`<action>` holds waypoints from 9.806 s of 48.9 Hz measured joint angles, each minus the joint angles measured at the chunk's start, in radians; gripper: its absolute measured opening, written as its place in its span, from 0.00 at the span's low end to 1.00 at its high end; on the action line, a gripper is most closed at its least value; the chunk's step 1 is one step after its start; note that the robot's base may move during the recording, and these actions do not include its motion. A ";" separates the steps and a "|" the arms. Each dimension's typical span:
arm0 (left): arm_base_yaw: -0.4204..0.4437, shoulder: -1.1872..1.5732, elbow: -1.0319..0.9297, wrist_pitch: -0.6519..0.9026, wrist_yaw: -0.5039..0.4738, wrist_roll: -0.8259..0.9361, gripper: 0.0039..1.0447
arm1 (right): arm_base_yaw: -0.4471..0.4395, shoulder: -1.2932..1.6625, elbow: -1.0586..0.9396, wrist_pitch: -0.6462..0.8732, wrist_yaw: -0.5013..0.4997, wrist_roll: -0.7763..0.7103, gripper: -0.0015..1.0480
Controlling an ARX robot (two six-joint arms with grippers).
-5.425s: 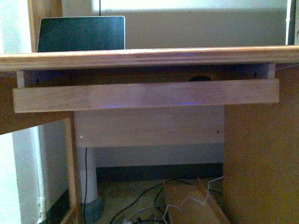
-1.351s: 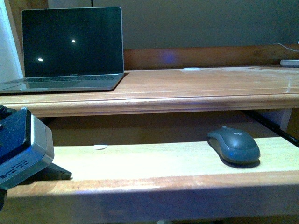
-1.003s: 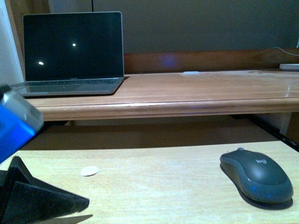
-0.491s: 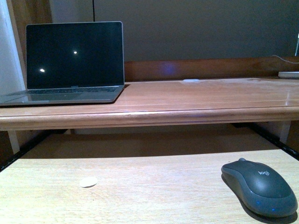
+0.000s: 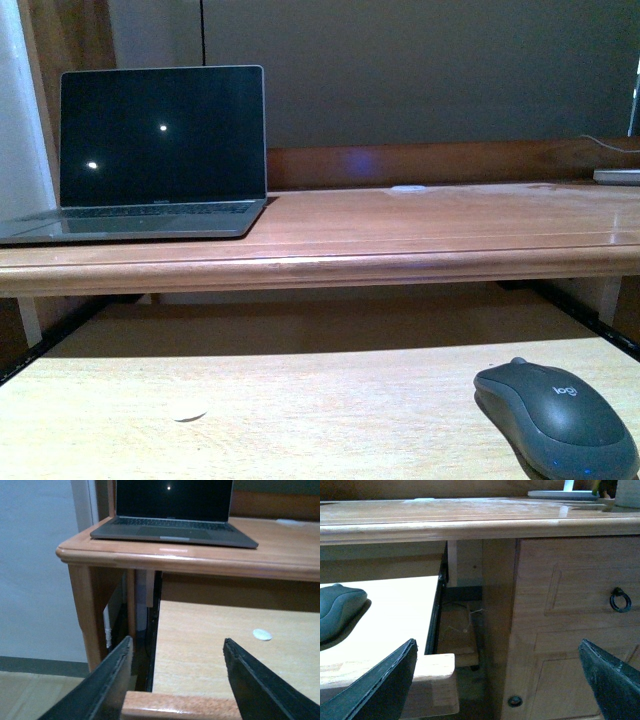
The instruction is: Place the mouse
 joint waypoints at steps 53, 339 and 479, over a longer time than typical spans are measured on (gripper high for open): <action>0.267 -0.169 -0.183 0.022 0.242 0.017 0.02 | 0.000 0.000 0.000 0.000 0.000 0.000 0.93; 0.267 -0.170 -0.183 0.022 0.245 0.019 0.93 | -0.301 0.652 0.388 -0.852 -1.255 -0.757 0.93; 0.267 -0.171 -0.183 0.022 0.244 0.019 0.93 | 0.421 0.363 0.201 0.159 0.406 0.066 0.55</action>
